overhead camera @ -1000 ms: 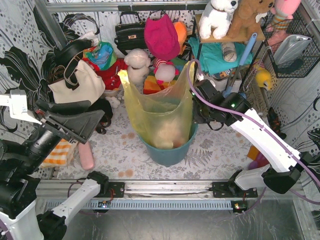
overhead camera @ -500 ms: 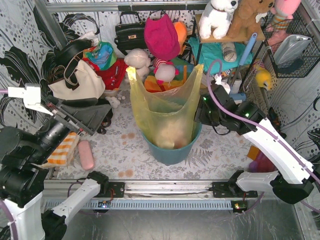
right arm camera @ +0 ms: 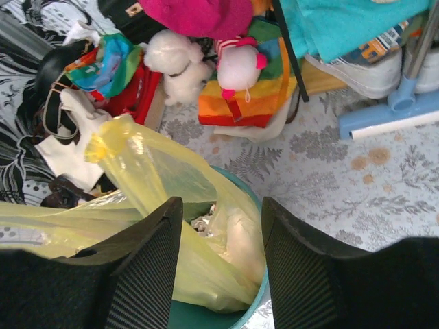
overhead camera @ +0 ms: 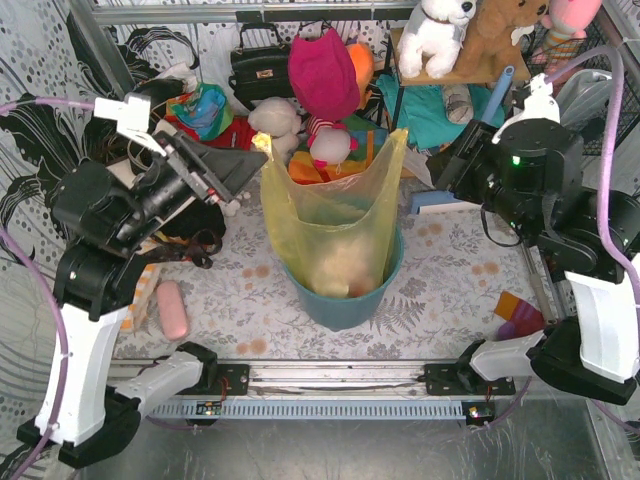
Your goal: Tie the trash bag
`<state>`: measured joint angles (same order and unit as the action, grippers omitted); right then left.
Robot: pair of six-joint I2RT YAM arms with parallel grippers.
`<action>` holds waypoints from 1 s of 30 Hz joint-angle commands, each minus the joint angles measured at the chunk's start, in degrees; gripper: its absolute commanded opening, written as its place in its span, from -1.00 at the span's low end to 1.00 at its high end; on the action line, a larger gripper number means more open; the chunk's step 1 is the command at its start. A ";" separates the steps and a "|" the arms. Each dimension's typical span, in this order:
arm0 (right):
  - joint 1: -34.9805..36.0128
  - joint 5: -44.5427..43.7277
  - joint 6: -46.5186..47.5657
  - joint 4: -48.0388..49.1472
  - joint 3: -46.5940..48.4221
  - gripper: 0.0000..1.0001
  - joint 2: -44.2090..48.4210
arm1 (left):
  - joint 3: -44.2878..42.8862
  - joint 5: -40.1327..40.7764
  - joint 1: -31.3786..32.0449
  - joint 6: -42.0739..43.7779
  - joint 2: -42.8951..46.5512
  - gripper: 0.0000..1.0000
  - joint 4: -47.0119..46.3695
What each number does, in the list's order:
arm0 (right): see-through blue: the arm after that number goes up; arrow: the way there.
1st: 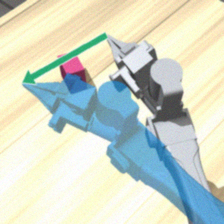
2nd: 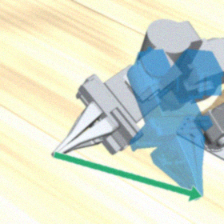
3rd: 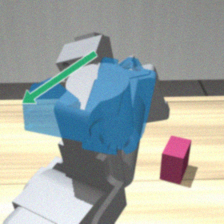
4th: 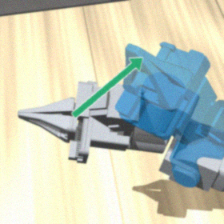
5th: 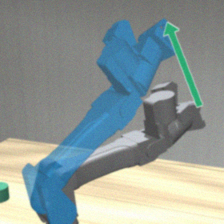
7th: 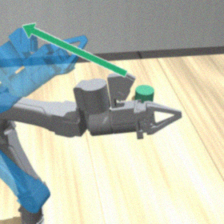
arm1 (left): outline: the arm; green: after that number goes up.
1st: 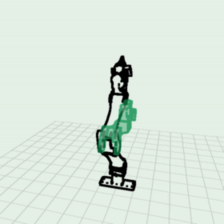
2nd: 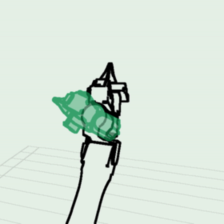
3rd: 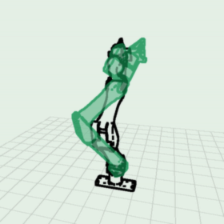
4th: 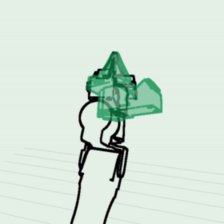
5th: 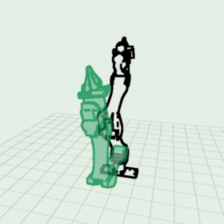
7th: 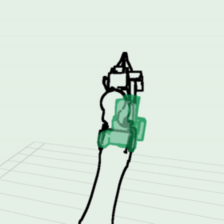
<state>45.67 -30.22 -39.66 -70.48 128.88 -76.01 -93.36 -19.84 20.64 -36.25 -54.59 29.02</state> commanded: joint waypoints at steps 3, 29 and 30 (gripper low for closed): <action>-0.05 7.60 5.49 4.63 3.06 0.08 -3.45 | -4.30 -4.16 0.36 -1.45 -3.46 0.79 -6.65; -0.05 7.37 9.58 14.42 5.24 -0.76 -7.38 | -2.21 -7.26 0.36 -3.75 -5.70 -0.36 -10.69; -0.05 6.20 9.72 14.42 5.21 -0.85 -7.39 | -2.14 -7.24 0.36 -3.82 -5.70 -0.41 -10.85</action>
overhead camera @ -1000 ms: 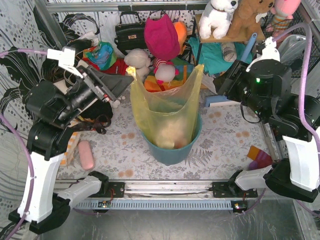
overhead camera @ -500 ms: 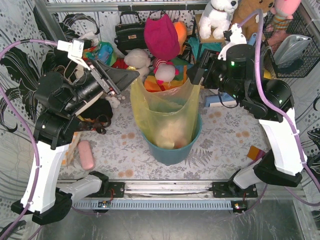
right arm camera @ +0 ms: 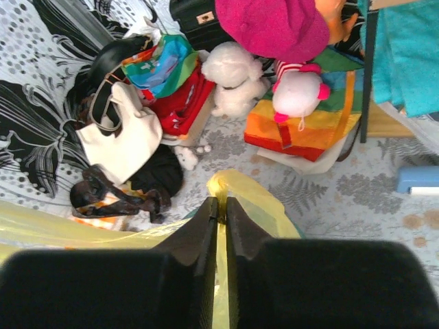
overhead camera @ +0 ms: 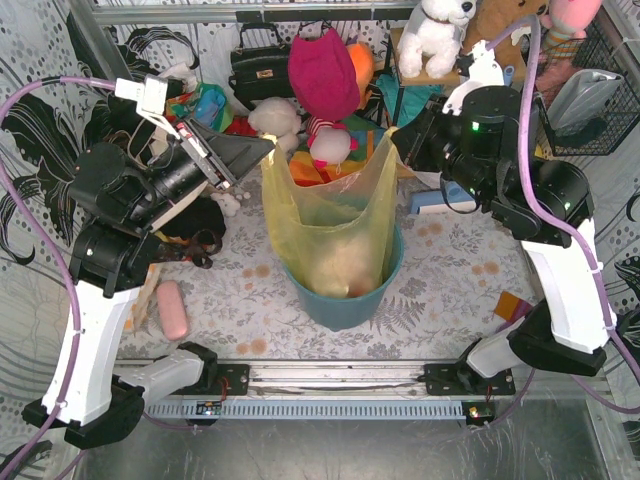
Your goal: Tie the trash bag
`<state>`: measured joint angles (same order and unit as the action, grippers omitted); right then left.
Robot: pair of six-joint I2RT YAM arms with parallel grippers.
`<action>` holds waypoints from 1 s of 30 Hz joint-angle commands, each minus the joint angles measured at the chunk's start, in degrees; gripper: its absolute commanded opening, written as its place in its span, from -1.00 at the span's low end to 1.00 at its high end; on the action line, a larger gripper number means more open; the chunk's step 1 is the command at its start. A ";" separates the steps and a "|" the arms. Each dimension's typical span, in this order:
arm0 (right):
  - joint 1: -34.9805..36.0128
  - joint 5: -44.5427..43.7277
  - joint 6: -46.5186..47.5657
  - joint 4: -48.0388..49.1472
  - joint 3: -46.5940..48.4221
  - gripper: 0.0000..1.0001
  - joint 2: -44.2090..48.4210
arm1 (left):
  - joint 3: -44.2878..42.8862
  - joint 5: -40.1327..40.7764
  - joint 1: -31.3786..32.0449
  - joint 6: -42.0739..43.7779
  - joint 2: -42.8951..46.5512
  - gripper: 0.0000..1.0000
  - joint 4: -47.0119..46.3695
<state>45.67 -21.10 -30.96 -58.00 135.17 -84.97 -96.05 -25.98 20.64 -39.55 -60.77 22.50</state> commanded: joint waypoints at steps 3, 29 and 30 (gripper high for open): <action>-0.05 -3.44 1.74 2.55 -0.92 -1.00 1.40 | 0.69 -1.03 0.36 -0.85 0.36 -0.69 -4.93; -0.05 13.67 3.76 48.19 -45.69 -1.00 32.02 | 24.44 -3.93 0.32 -5.63 13.99 -1.00 -34.66; -0.05 14.71 4.08 49.72 -45.55 -1.00 32.05 | 24.30 -4.44 0.31 -5.82 14.22 -1.00 -36.01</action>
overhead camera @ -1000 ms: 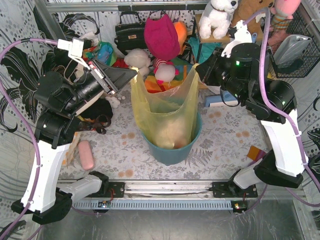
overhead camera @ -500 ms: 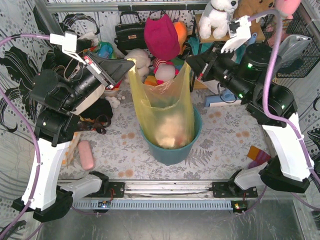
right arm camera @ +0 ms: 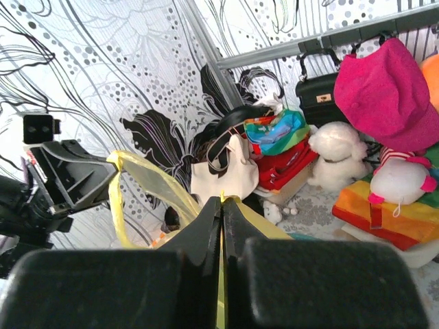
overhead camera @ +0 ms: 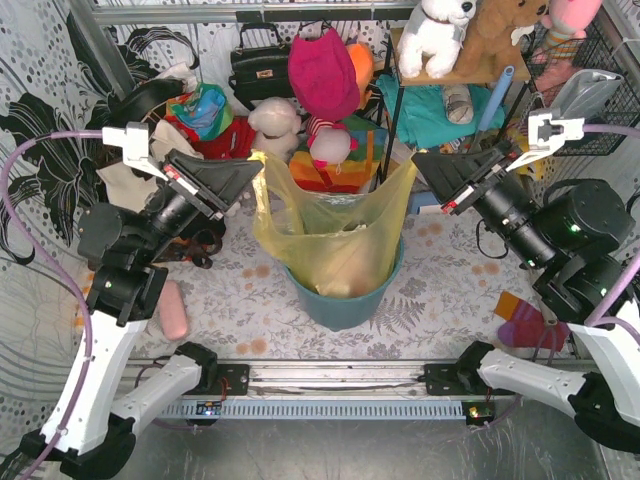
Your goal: Tie the trash bag
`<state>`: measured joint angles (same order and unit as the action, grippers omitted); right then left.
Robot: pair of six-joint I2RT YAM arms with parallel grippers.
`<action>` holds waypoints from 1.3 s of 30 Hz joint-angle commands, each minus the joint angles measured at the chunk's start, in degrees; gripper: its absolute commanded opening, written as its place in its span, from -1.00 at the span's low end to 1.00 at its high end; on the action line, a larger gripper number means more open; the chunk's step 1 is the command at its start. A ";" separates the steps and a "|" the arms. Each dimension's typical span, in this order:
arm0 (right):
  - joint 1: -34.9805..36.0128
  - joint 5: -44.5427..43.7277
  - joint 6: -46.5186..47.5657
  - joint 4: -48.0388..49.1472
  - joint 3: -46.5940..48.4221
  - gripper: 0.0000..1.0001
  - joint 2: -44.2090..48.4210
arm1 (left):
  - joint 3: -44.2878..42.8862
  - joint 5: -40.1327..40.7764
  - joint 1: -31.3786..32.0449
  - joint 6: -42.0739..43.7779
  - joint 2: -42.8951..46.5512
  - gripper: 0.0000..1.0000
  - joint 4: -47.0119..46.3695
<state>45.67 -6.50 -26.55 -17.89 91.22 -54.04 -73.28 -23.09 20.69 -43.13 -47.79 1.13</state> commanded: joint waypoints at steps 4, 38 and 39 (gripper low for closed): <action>-0.05 3.36 1.99 11.44 5.41 -1.00 -2.36 | -1.88 -5.64 0.32 -0.48 0.73 -1.00 -15.15; -0.05 0.22 -1.01 10.07 -2.76 -1.00 -1.17 | -27.40 -6.81 0.38 2.90 -12.78 0.34 0.36; -0.05 0.11 -1.19 10.23 -2.92 -1.00 -1.13 | -26.72 -6.91 0.45 1.84 -13.10 0.34 -1.06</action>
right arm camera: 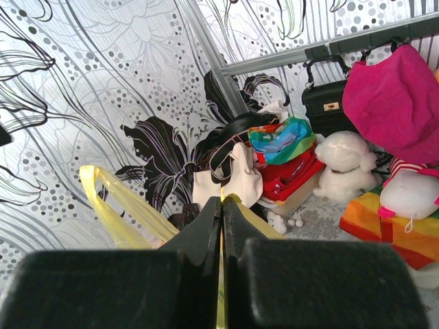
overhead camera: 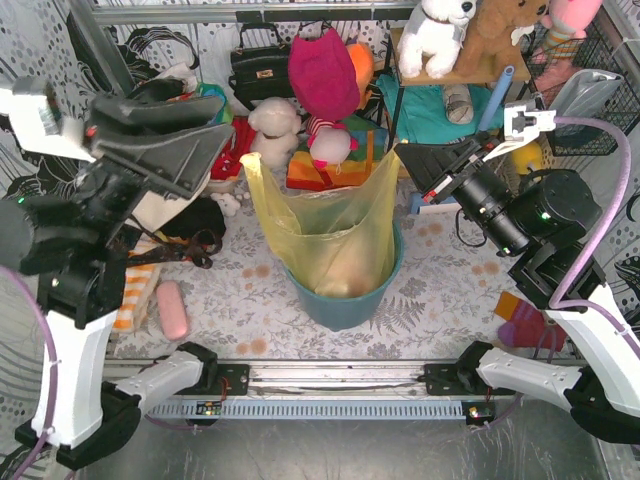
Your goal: Tie the trash bag
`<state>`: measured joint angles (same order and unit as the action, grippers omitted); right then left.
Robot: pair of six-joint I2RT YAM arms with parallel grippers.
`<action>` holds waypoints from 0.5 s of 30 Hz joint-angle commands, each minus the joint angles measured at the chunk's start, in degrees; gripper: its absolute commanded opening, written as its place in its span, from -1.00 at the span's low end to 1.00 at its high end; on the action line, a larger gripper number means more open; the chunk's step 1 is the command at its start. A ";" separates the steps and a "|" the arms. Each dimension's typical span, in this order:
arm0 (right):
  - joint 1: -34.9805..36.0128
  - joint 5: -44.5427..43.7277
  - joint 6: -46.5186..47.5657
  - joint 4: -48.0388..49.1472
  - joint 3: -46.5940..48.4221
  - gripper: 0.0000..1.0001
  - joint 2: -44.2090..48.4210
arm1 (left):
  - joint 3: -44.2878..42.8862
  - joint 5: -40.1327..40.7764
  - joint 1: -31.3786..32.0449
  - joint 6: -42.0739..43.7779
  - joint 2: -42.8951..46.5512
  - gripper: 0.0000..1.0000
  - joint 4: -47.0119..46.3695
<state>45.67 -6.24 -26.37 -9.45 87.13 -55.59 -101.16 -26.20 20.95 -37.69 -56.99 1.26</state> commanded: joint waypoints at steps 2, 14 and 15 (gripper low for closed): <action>-0.05 -0.13 -1.58 2.10 0.86 -1.00 0.48 | 2.79 -4.37 1.21 -5.84 -4.36 0.33 -4.87; -0.05 -1.60 -1.84 1.12 1.25 -1.00 -0.08 | 6.69 13.37 25.92 7.22 -6.76 0.28 -0.10; -0.05 -1.68 -1.86 1.03 1.33 -1.00 -0.07 | 7.66 14.35 27.27 7.58 -6.52 0.28 -0.54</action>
<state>45.67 -6.70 -27.59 -9.47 87.13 -55.77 -95.39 -19.09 44.27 -35.18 -65.32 2.79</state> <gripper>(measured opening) 0.003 0.637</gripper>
